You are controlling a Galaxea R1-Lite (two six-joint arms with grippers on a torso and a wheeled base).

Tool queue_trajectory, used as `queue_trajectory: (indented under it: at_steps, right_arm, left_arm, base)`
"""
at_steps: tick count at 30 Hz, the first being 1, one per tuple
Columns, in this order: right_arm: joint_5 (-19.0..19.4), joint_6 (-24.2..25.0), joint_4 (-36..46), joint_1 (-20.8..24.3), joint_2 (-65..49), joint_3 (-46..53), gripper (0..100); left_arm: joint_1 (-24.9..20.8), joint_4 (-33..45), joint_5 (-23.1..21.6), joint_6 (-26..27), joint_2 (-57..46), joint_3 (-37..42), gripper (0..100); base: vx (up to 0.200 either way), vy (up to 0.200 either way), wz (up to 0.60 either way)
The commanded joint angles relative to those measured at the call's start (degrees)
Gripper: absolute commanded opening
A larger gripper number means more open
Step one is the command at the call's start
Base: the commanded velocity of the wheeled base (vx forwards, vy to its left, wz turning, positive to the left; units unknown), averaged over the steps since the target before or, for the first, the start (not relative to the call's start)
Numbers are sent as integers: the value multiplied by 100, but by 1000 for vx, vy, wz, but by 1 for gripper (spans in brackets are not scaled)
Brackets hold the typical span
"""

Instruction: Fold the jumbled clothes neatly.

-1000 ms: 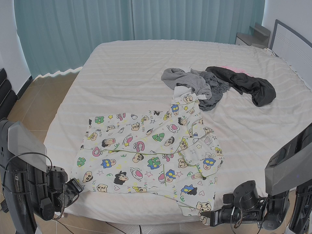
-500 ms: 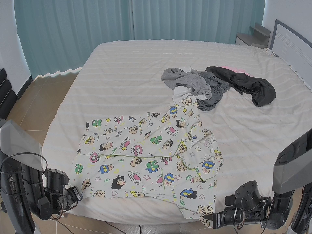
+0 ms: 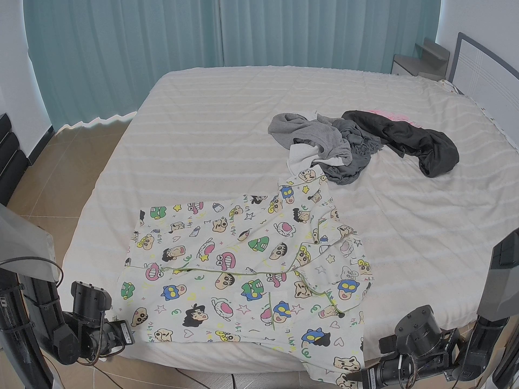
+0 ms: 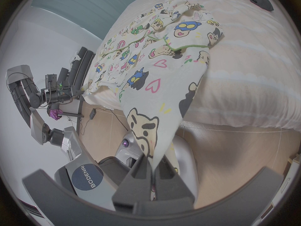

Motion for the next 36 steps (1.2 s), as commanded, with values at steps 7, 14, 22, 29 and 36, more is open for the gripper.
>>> queue_trajectory:
  at_steps: [7,14,22,29,36]
  right_arm:
    - [26,6,-59,-16,-387,99,0]
    - [-9,15,-1061,-578,-572,64,0]
    - [-202,-21,-1957,-1167,-370,-411,0]
    - [-361,-12,-1966,-1316,61,-1184,0]
    - [-941,6,-1984,-1413,773,-2090,0]
  left_arm:
    - [6,347,-148,276,-596,13,0]
    - [-3,-470,-157,-5,-552,-365,0]
    - [23,-611,-95,-444,-535,-1147,0]
    - [50,-585,28,-479,-201,-1692,0]
    - [67,-585,54,-708,388,-2553,0]
  base:
    - [0,0,0]
    - [0,0,0]
    - [0,0,0]
    - [0,0,0]
    - [0,0,0]
